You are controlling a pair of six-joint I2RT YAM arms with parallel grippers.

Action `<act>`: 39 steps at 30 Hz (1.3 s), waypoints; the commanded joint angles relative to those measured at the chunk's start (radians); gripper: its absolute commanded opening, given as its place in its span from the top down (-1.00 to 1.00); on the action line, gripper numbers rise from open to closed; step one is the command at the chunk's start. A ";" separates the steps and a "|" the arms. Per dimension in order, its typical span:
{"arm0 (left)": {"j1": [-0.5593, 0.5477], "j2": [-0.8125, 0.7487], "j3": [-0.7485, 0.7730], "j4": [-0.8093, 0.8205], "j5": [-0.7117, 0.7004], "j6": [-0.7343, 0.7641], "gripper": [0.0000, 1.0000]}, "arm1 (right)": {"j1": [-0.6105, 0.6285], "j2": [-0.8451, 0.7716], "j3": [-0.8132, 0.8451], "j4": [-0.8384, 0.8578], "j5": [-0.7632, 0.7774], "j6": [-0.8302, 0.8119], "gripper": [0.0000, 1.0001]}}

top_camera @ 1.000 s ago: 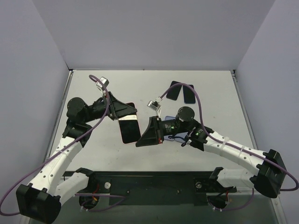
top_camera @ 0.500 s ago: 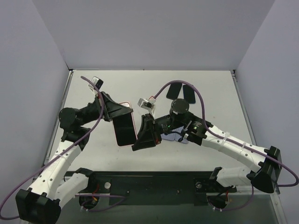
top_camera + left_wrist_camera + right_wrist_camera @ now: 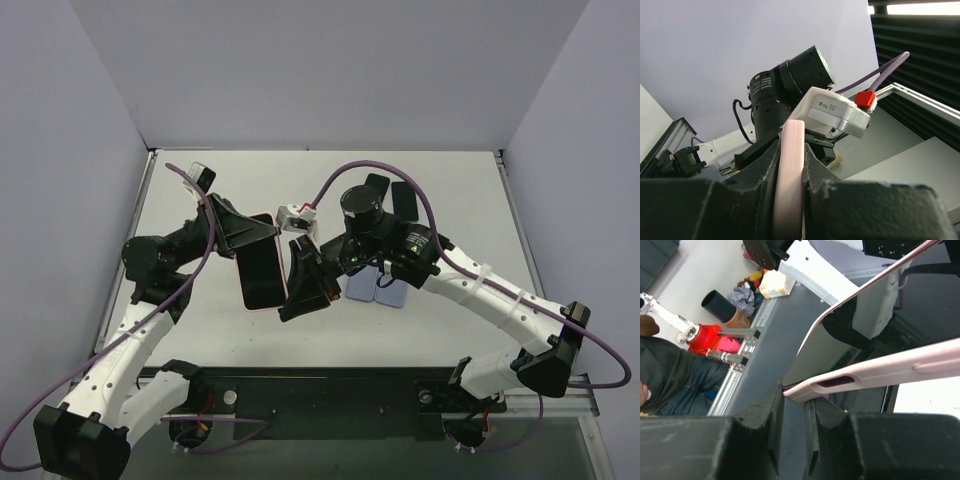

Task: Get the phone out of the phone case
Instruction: Remove the phone case from the phone.

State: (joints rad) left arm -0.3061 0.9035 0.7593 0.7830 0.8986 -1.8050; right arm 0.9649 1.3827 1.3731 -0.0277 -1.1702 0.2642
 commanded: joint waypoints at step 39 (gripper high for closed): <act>-0.037 -0.190 -0.318 0.113 -0.782 0.099 1.00 | 0.164 -0.286 -0.640 0.899 1.029 0.600 -0.31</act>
State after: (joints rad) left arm -0.3416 0.7612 0.4290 0.8101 0.2104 -1.7180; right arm 1.1015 1.1755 0.7193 0.7948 -0.2501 0.8978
